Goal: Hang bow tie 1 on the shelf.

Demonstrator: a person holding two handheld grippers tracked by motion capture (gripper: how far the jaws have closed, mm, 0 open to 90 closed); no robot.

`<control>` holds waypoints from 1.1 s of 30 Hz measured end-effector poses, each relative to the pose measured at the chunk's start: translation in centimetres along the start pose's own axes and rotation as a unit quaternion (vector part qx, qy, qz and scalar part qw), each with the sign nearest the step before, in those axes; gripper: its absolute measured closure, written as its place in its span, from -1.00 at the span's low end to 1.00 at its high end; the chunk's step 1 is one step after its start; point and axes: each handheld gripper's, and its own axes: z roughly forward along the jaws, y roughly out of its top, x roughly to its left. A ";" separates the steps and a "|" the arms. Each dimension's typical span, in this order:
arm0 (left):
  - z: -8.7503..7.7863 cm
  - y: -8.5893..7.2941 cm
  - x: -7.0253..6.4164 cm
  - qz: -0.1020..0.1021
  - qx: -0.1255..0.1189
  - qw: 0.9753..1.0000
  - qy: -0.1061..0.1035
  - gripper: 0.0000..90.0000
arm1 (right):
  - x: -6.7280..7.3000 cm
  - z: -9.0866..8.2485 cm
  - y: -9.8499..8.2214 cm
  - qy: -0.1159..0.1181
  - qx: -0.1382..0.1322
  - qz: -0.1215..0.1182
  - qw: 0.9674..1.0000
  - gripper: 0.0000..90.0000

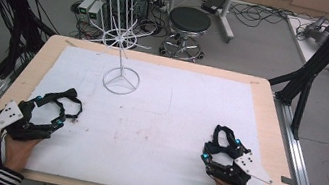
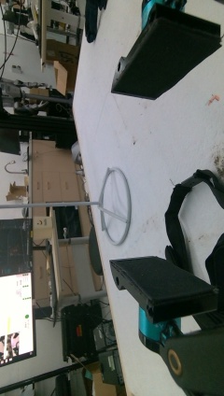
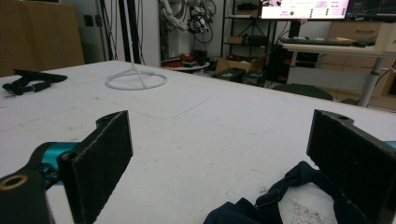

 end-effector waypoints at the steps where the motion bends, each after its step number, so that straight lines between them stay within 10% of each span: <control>1: 0.0 0.0 0.0 0.000 0.000 1.000 0.000 -0.69 | 0.1 0.0 0.0 0.001 0.002 0.004 1.000 -0.86; 23: 0.0 0.0 0.0 0.000 0.000 1.000 0.003 -0.69 | -2.8 -1.6 4.8 0.040 0.052 -0.006 0.998 -0.86; 33: 0.0 0.0 0.0 -0.001 -0.001 1.000 0.003 -0.69 | -4.9 -1.0 6.6 0.062 0.142 -0.044 0.987 -0.86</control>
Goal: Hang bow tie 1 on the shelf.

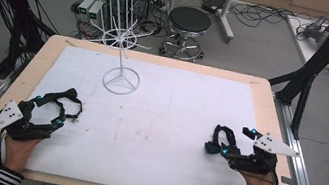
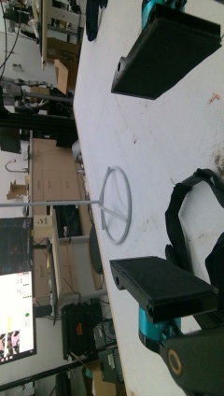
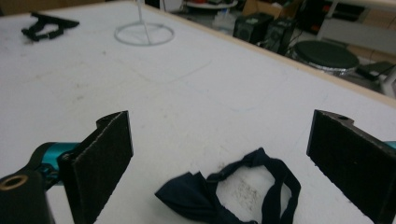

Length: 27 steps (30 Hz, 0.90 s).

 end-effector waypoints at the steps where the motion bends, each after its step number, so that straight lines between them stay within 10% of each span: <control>1: 0.0 0.0 0.0 0.001 0.001 1.000 0.000 -0.69 | -0.2 0.0 0.1 0.003 0.012 0.000 1.000 -0.86; 12: 0.0 0.0 0.1 -0.001 -0.001 1.000 0.000 -0.69 | -1.7 0.5 0.2 0.034 0.117 -0.034 0.992 -0.86; 27: 0.0 0.0 0.1 0.000 0.000 1.000 -0.002 -0.69 | -3.4 1.8 -1.0 0.061 0.254 -0.083 0.962 -0.83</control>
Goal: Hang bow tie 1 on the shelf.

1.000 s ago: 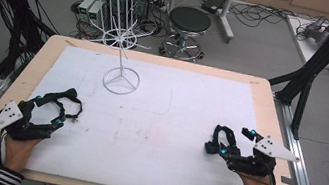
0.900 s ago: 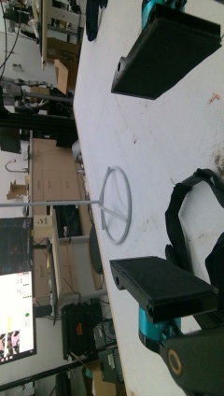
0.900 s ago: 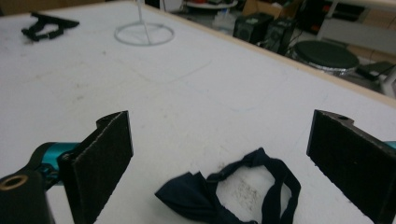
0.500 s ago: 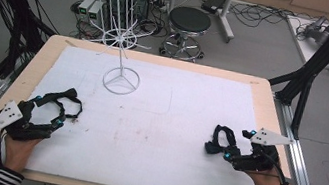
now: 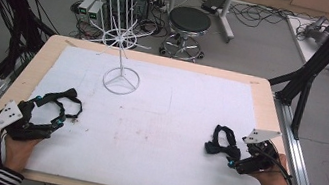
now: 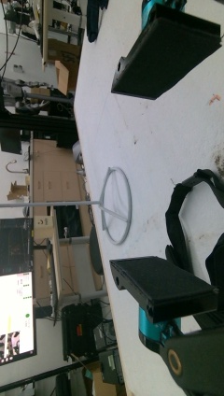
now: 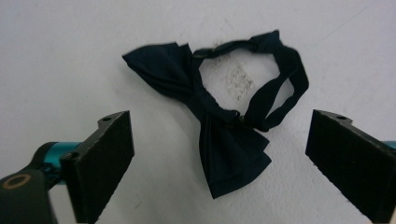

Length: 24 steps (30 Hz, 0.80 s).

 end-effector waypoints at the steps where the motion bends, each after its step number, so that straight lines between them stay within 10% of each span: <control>1: 0.0 0.0 0.0 0.000 0.000 1.000 0.000 -0.69 | 0.0 0.0 0.0 0.000 0.000 0.000 1.000 -0.83; 24: 0.0 0.0 0.0 0.000 0.000 1.000 0.001 -0.69 | -1.4 2.3 -0.3 0.042 0.086 -0.001 0.995 -0.32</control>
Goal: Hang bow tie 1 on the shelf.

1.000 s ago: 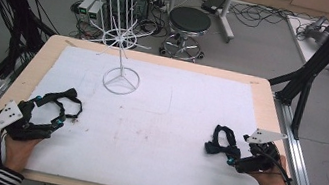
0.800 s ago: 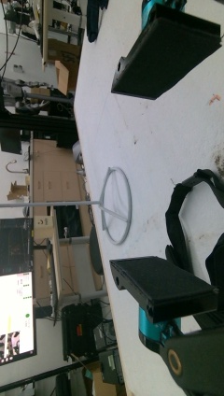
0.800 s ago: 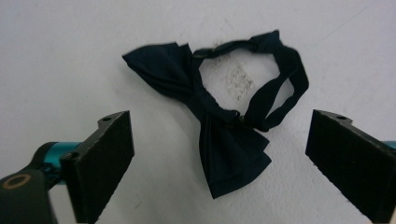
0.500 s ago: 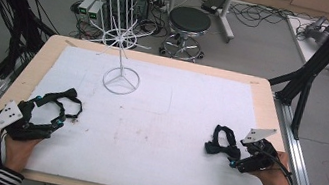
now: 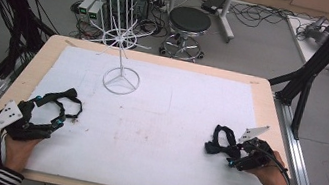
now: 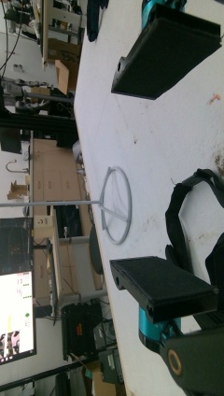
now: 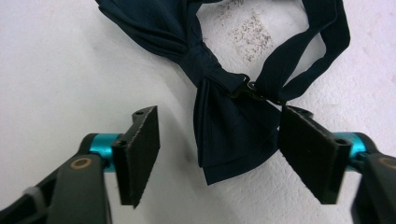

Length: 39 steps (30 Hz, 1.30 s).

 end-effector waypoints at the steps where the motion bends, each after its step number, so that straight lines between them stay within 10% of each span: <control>1: 0.0 0.0 0.0 0.000 0.000 1.000 0.000 -0.69 | -0.1 0.0 0.0 0.004 0.001 0.001 1.000 -0.27; 17: 0.0 0.0 0.0 0.000 -0.001 1.000 0.000 -0.69 | -0.4 0.0 0.2 0.002 0.017 0.000 1.000 0.82; 29: 0.0 0.0 0.0 0.000 -0.001 1.000 0.000 -0.69 | -0.3 -0.4 0.1 0.003 0.009 0.021 1.000 0.87; 39: 0.0 0.0 0.0 -0.001 0.000 1.000 0.003 -0.69 | -0.3 -1.4 0.0 0.019 -0.063 0.040 0.997 0.87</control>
